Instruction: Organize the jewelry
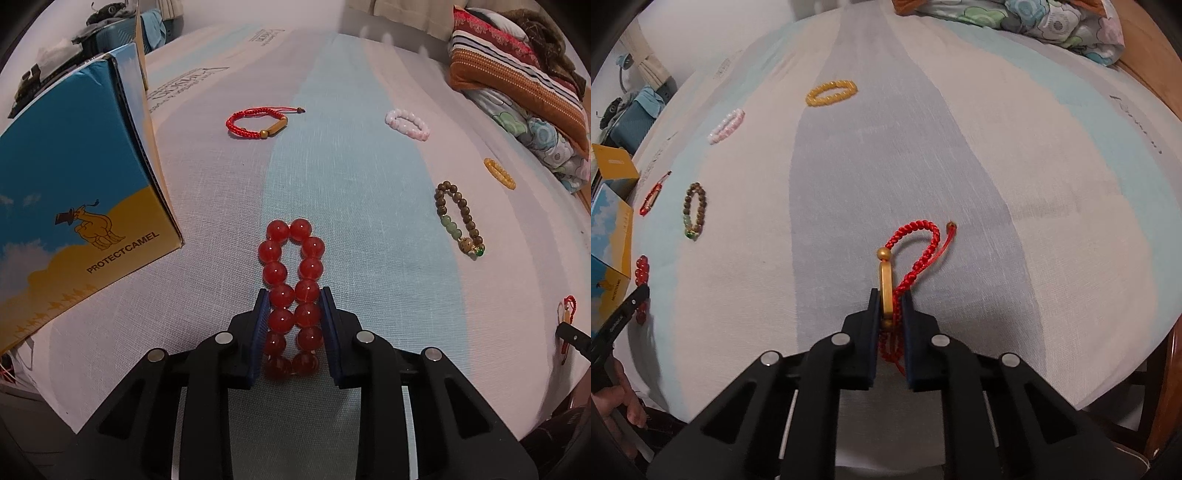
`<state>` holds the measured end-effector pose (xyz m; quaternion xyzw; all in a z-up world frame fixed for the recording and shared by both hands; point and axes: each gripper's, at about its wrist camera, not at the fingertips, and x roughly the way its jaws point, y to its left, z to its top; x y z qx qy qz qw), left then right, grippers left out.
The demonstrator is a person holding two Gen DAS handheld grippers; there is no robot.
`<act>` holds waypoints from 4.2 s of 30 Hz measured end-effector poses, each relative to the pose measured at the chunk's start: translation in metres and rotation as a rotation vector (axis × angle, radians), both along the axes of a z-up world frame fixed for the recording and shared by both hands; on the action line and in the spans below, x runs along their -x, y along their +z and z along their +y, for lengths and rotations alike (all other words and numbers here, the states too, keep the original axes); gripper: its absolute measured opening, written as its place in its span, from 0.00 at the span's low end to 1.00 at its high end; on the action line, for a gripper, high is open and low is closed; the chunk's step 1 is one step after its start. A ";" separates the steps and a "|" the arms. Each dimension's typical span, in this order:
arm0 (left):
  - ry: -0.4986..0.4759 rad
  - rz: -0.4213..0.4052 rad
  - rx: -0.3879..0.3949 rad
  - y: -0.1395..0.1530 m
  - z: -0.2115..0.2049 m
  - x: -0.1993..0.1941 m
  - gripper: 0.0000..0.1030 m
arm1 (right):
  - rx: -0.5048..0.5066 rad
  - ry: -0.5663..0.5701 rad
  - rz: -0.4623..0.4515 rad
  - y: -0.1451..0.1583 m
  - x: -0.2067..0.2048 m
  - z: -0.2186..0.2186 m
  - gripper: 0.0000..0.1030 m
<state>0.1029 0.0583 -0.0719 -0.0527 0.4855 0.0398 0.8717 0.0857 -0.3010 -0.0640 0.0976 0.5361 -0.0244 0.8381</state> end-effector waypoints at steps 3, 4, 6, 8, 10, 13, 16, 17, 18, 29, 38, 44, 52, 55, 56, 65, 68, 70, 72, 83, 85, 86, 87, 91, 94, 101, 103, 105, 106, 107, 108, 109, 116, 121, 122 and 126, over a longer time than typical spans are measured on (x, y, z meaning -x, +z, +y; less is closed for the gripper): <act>0.001 -0.001 0.005 0.001 0.000 0.000 0.26 | -0.006 0.001 -0.014 0.004 0.002 0.000 0.10; 0.002 -0.001 0.006 0.001 0.000 0.001 0.26 | -0.009 0.002 -0.017 0.005 0.003 0.000 0.10; 0.003 -0.003 0.010 0.002 0.000 0.001 0.26 | -0.010 -0.001 -0.022 0.005 0.003 -0.001 0.10; 0.003 -0.005 0.012 0.003 0.000 0.002 0.26 | -0.014 -0.003 -0.024 0.005 0.002 -0.002 0.10; 0.003 -0.005 0.014 0.003 0.001 0.002 0.26 | -0.017 0.000 -0.025 0.006 0.002 -0.002 0.10; 0.003 -0.008 0.020 0.005 0.002 0.003 0.25 | -0.018 0.002 -0.034 0.007 0.003 -0.001 0.10; 0.003 -0.010 0.021 0.006 0.001 0.003 0.25 | -0.021 0.002 -0.040 0.009 0.004 -0.002 0.10; 0.002 -0.011 0.021 0.006 0.001 0.004 0.25 | -0.021 0.000 -0.042 0.009 0.004 -0.002 0.10; 0.002 -0.011 0.019 0.006 0.001 0.003 0.25 | -0.021 0.000 -0.043 0.009 0.005 -0.002 0.10; -0.016 -0.022 -0.021 0.012 -0.003 0.005 0.00 | -0.018 0.000 -0.064 0.013 0.008 -0.003 0.10; -0.015 -0.009 0.003 0.009 -0.003 0.005 0.00 | -0.020 0.003 -0.060 0.013 0.007 -0.002 0.10; -0.016 -0.002 0.001 0.006 -0.005 0.003 0.09 | -0.022 0.011 -0.052 0.012 0.006 -0.001 0.10; -0.052 -0.032 -0.062 0.005 -0.019 -0.002 0.47 | -0.019 0.022 -0.041 0.009 0.006 0.003 0.10; -0.054 -0.028 -0.068 0.003 -0.020 -0.004 0.48 | -0.021 0.023 -0.039 0.008 0.005 0.003 0.10; -0.058 -0.028 -0.074 0.002 -0.021 -0.004 0.48 | -0.021 0.023 -0.039 0.008 0.005 0.003 0.10; -0.090 -0.097 -0.075 0.014 -0.029 0.002 0.78 | -0.022 0.028 -0.035 0.007 0.005 0.005 0.10; -0.102 -0.057 -0.088 0.007 -0.033 -0.001 0.79 | -0.023 0.029 -0.034 0.007 0.005 0.005 0.10; -0.108 -0.050 -0.092 0.004 -0.033 -0.002 0.79 | -0.022 0.031 -0.035 0.007 0.005 0.005 0.10; -0.117 -0.045 -0.090 0.002 -0.034 -0.002 0.75 | -0.022 0.031 -0.035 0.007 0.005 0.006 0.10; -0.112 0.024 -0.027 -0.007 -0.026 -0.002 0.12 | -0.027 0.030 -0.040 0.007 0.006 0.005 0.10; -0.110 0.022 -0.020 -0.005 -0.025 0.000 0.12 | -0.028 0.030 -0.041 0.007 0.006 0.005 0.10; -0.112 0.021 -0.015 -0.003 -0.025 0.001 0.12 | -0.029 0.029 -0.041 0.007 0.006 0.004 0.10; -0.115 0.018 -0.013 -0.001 -0.026 0.001 0.12 | -0.029 0.028 -0.041 0.007 0.006 0.004 0.10; -0.125 0.003 -0.021 0.009 -0.028 0.005 0.12 | -0.033 0.030 -0.046 0.009 0.006 0.005 0.10; -0.119 0.003 -0.012 0.015 -0.026 0.007 0.12 | -0.036 0.034 -0.050 0.011 0.006 0.006 0.10; -0.100 0.003 -0.005 0.029 -0.020 0.010 0.12 | -0.041 0.049 -0.074 0.021 0.008 0.010 0.10; -0.101 0.001 -0.011 0.032 -0.019 0.011 0.12 | -0.031 0.055 -0.083 0.026 0.008 0.012 0.10; -0.104 -0.001 -0.016 0.035 -0.018 0.010 0.12 | -0.022 0.059 -0.088 0.030 0.007 0.013 0.10; -0.103 -0.002 -0.018 0.037 -0.018 0.010 0.12 | -0.021 0.060 -0.092 0.032 0.007 0.013 0.10; -0.102 -0.007 -0.018 0.040 -0.017 0.010 0.12 | -0.021 0.060 -0.097 0.035 0.007 0.014 0.10; -0.102 -0.011 -0.017 0.043 -0.016 0.011 0.12 | -0.016 0.061 -0.104 0.039 0.007 0.014 0.10; -0.102 -0.014 -0.017 0.045 -0.016 0.011 0.12 | -0.015 0.061 -0.108 0.041 0.006 0.015 0.10; -0.100 -0.029 -0.005 0.062 -0.013 0.013 0.12 | 0.003 0.081 -0.121 0.053 0.005 0.024 0.10; -0.099 -0.042 -0.003 0.075 -0.010 0.015 0.12 | 0.011 0.103 -0.139 0.067 0.003 0.036 0.10; -0.097 -0.046 0.005 0.079 -0.008 0.015 0.12 | 0.012 0.108 -0.144 0.071 0.003 0.039 0.10; -0.089 -0.063 0.007 0.093 -0.002 0.017 0.12 | 0.013 0.131 -0.165 0.086 -0.001 0.054 0.10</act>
